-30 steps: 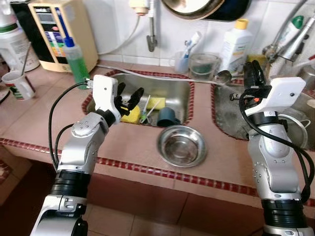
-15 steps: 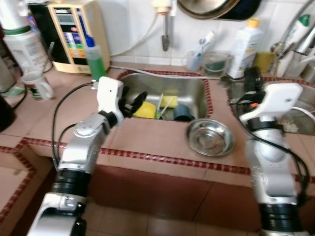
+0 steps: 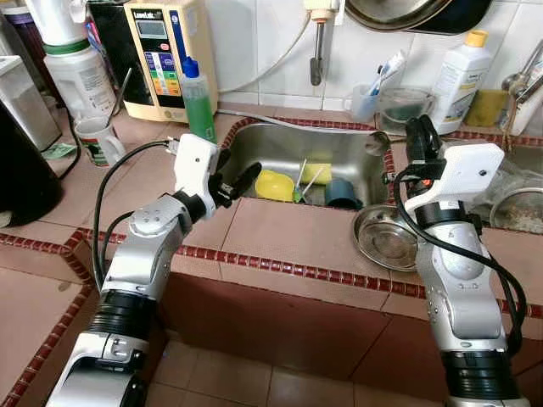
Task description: Kitchen organization
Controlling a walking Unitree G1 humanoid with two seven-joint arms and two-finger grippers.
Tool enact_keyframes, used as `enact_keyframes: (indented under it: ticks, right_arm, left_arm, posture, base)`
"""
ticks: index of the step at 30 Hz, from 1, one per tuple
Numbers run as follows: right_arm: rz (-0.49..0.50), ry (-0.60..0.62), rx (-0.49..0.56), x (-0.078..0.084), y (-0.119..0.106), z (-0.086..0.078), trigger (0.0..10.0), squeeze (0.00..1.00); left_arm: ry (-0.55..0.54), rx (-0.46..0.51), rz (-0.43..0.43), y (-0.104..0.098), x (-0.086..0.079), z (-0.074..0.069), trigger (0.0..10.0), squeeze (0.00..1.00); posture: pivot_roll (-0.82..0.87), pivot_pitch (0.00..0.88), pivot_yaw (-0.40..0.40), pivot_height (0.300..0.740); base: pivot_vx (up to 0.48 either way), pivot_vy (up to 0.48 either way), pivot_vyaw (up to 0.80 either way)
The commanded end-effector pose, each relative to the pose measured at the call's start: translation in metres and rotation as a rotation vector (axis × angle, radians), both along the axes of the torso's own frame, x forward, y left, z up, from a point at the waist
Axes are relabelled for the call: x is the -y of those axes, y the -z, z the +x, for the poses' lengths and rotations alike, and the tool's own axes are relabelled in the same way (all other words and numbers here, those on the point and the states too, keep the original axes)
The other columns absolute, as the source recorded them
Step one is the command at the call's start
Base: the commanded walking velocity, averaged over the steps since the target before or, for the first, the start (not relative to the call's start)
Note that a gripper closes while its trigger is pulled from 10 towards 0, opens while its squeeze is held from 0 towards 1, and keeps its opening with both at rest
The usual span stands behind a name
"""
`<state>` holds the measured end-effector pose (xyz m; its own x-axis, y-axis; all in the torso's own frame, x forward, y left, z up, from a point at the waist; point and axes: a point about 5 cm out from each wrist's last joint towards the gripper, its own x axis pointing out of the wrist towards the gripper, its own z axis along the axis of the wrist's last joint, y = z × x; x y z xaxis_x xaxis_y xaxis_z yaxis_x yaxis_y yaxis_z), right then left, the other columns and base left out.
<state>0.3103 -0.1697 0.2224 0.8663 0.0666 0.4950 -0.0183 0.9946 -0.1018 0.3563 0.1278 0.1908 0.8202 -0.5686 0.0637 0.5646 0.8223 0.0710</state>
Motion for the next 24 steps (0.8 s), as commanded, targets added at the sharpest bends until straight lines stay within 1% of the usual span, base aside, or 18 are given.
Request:
enact_keyframes:
  ticks: [1,7,10,13,14,21,23,24]
  right_arm:
    - [-0.004,0.009,0.003,0.0018,-0.0006,-0.0004,10.0,0.00]
    - [-0.005,0.010,-0.006,0.0021,-0.0003,0.0009,10.0,0.00]
    - [0.005,0.015,-0.025,0.0030,0.0008,0.0023,10.0,0.00]
    - [0.039,0.018,-0.013,0.0039,-0.0001,0.0018,10.0,0.00]
    - [0.031,0.018,-0.011,0.0037,-0.0002,0.0014,10.0,0.00]
    - [0.020,0.023,-0.028,0.0031,0.0019,0.0005,10.0,0.00]
    - [0.022,0.026,-0.036,0.0033,0.0026,0.0005,10.0,0.00]
    - [0.031,0.027,-0.048,0.0038,0.0037,0.0003,10.0,0.00]
  left_arm:
    - [0.000,0.015,0.014,-0.0030,-0.0019,0.0010,10.0,0.00]
    - [0.011,0.019,0.020,-0.0021,-0.0005,0.0007,10.0,0.00]
    - [0.014,0.019,0.019,-0.0017,0.0003,0.0004,10.0,0.00]
    - [0.016,0.019,0.019,-0.0014,0.0007,0.0001,10.0,0.00]
    - [0.016,0.018,0.019,-0.0012,0.0008,-0.0001,10.0,0.00]
    - [0.018,0.013,0.014,-0.0001,0.0018,-0.0004,10.0,0.00]
    - [0.012,-0.013,-0.014,0.0005,0.0027,-0.0001,10.0,0.00]
    - [-0.010,-0.005,0.002,0.0001,0.0027,0.0008,10.0,0.00]
  posture:
    - [-0.20,0.000,0.053,0.740]
    - [-0.20,0.000,0.050,0.740]
    - [-0.20,0.000,0.050,0.740]
    - [-0.20,0.000,0.050,0.740]
    - [-0.20,0.000,0.051,0.740]
    - [-0.20,0.000,0.051,0.740]
    - [-0.20,0.000,0.052,0.740]
    - [-0.20,0.000,0.052,0.740]
  base:
    - [0.326,0.000,0.00]
    - [0.408,0.000,0.00]
    - [0.433,0.000,-0.76]
    - [0.430,0.000,-0.70]
    - [0.428,0.000,-0.50]
    - [0.410,0.000,0.00]
    - [0.000,0.000,0.00]
    - [0.000,0.000,0.00]
